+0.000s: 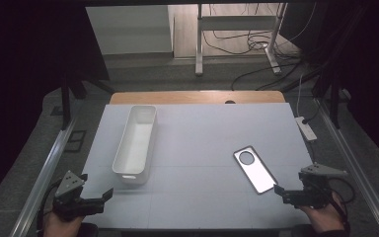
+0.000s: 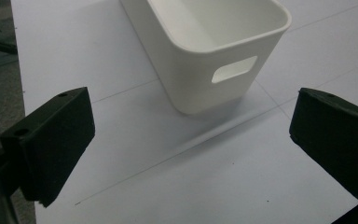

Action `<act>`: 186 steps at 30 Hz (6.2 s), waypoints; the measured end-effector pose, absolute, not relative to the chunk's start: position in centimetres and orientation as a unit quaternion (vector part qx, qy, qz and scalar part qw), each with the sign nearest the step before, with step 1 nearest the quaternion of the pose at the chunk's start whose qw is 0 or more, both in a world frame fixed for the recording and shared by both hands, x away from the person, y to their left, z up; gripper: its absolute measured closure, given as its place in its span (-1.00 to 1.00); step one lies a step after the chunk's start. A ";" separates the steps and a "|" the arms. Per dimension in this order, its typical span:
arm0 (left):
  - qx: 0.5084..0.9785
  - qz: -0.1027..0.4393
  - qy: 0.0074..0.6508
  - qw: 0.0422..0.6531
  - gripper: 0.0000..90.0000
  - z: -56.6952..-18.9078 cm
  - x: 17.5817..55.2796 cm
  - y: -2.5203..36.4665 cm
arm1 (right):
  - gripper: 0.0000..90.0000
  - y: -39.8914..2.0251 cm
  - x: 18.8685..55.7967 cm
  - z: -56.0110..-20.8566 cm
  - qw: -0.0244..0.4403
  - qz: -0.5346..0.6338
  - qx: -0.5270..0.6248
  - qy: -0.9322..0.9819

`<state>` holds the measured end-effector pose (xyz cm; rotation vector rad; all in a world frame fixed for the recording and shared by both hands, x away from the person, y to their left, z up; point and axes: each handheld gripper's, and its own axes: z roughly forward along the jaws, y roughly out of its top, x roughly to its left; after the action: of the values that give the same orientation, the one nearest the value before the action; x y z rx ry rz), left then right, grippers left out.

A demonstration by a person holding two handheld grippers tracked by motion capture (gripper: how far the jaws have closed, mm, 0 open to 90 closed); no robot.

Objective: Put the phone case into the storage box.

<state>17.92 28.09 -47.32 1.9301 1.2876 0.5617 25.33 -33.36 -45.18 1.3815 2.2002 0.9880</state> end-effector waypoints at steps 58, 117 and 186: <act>0.749 0.208 0.497 0.387 -0.96 -47.4 17.8 28.5 | -1.00 -31.8 27.7 -45.4 0.161 0.326 0.466 0.807; 0.760 0.206 0.486 0.380 -0.95 -47.4 17.8 28.2 | -1.00 -29.7 34.9 -46.0 0.151 0.297 0.463 0.821; 0.765 0.207 0.481 0.375 -0.94 -47.4 17.9 28.0 | 0.92 -29.8 36.9 -49.3 0.088 0.193 0.481 0.850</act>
<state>17.87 28.03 -47.40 1.9576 1.2306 0.5300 36.86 -29.84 -49.28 1.4337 2.5323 0.5750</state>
